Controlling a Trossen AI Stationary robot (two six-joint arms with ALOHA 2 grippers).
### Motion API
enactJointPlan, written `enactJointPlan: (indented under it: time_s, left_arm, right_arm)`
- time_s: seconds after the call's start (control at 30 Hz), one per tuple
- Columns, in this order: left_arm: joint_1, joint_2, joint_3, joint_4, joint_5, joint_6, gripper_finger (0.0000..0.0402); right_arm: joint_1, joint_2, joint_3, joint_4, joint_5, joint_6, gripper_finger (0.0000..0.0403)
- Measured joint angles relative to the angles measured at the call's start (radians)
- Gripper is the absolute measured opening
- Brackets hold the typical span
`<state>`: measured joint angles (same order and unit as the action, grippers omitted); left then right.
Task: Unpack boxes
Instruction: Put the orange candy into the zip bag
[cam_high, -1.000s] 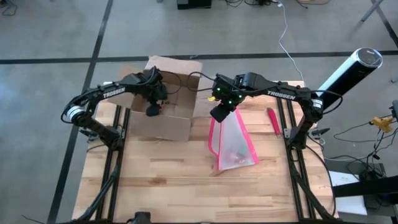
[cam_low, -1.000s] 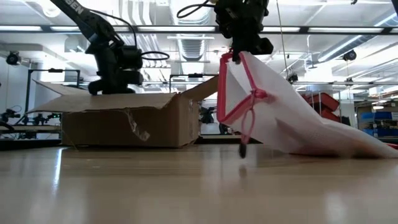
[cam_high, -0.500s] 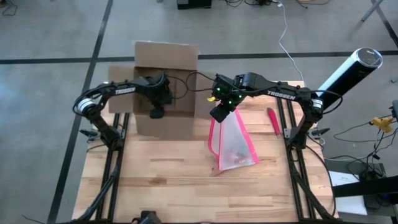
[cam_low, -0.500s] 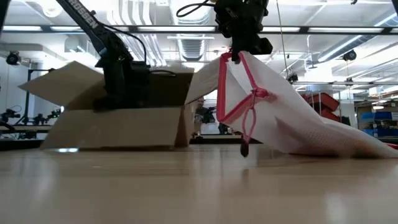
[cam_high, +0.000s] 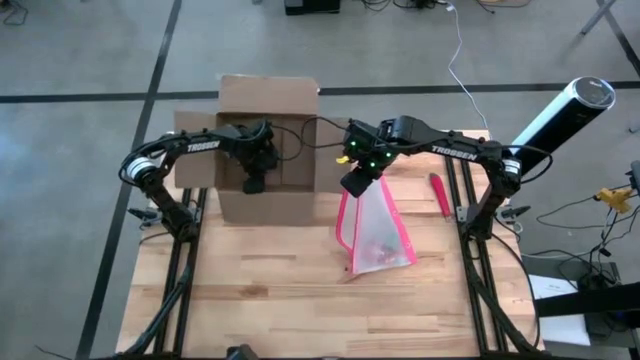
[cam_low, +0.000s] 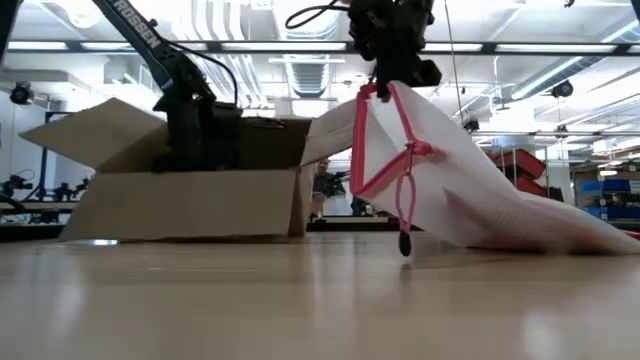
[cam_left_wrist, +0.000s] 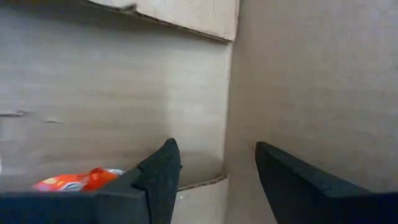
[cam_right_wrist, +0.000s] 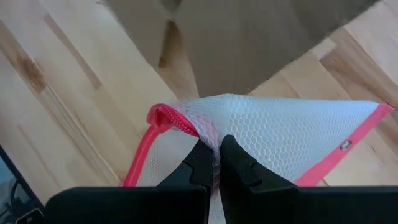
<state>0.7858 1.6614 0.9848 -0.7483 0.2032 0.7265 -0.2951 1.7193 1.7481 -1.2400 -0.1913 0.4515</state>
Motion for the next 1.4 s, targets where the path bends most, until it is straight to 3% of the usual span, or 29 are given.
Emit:
enactJointPlan:
  time_s: [0.23,0.43,0.67,0.87,0.97,1.27,1.4]
  left_arm:
    - [-0.007,-0.098,0.027,-0.109,0.148,-0.103,0.0188]
    - [-0.023,-0.268,0.077,-0.112,0.146,-0.19,0.0198]
    - [-0.014,-0.429,0.138,-0.115,-0.244,-0.372,0.0186]
    - [0.017,-0.425,0.151,-0.258,-0.285,-0.509,0.0179]
    - [0.021,-0.396,0.14,-0.317,-0.373,-0.553,0.0182]
    - [0.029,-0.375,0.138,-0.351,-0.505,-0.679,0.0215]
    - [0.039,-0.372,0.139,-0.432,-0.512,-0.737,0.0236]
  right_arm:
    - [-0.004,-0.026,-0.001,-0.075,0.014,-0.008,0.0]
    - [-0.006,-0.031,-0.002,-0.071,0.019,-0.032,0.0]
    - [-0.006,-0.031,-0.002,-0.063,0.019,-0.06,0.0]
    - [-0.006,-0.03,-0.002,-0.06,0.019,-0.072,0.0]
    - [-0.006,-0.03,-0.002,-0.06,0.019,-0.072,0.0]
    - [-0.006,-0.03,-0.002,-0.064,0.019,-0.105,0.0]
    - [-0.006,-0.03,-0.002,-0.064,0.018,-0.131,0.0]
